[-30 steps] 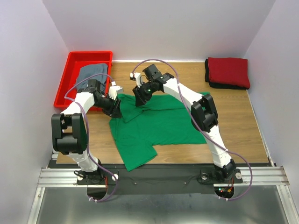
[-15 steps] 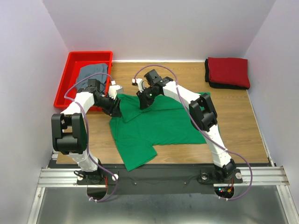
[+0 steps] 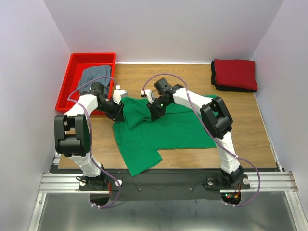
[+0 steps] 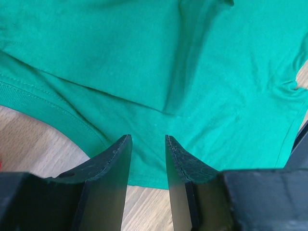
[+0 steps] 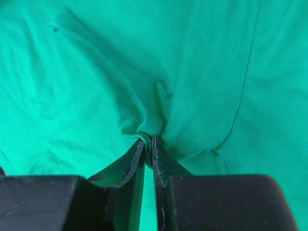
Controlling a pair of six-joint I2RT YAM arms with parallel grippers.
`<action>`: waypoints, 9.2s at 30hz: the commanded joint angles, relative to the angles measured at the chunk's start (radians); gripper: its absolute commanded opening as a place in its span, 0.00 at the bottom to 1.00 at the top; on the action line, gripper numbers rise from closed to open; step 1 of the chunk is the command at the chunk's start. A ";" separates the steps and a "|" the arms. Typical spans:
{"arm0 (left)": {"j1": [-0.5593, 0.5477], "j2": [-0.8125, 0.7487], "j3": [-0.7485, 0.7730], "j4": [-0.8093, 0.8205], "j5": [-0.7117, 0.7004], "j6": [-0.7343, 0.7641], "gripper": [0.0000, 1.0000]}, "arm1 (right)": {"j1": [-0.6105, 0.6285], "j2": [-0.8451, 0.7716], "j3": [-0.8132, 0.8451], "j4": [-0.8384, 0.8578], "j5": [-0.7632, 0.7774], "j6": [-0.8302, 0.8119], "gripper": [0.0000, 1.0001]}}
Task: Fold and stack the t-shirts
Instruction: Fold the tshirt
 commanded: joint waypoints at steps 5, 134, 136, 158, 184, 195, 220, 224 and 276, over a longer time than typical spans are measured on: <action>-0.004 0.019 0.053 -0.042 0.022 0.043 0.44 | 0.009 -0.060 -0.038 -0.003 0.028 -0.068 0.37; -0.242 -0.217 -0.437 0.138 -0.407 0.436 0.36 | -0.589 -0.796 -0.994 -0.018 0.566 -0.495 0.01; -0.242 -0.240 -0.432 0.102 -0.395 0.448 0.21 | -0.589 -0.820 -1.000 -0.035 0.565 -0.495 0.01; -0.118 -0.283 -0.069 -0.329 -0.239 0.528 0.00 | -0.638 -0.871 -0.787 -0.262 0.525 -0.570 0.00; -0.072 0.268 0.468 -0.287 -0.236 0.404 0.04 | -0.660 -0.269 -0.256 -0.251 0.488 -0.622 0.07; -0.052 0.168 0.409 -0.246 -0.240 0.345 0.44 | -0.667 -0.317 -0.245 -0.265 0.519 -0.501 0.54; -0.067 0.085 -0.001 -0.042 -0.345 0.253 0.11 | -0.700 -0.267 -0.504 -0.196 0.554 -0.237 0.05; -0.073 0.035 -0.058 -0.068 -0.315 0.270 0.00 | -0.717 -0.307 -0.536 -0.196 0.579 -0.271 0.00; -0.359 -0.442 -0.509 0.214 -0.220 0.331 0.48 | 0.072 -0.299 -0.584 0.439 0.119 0.573 0.47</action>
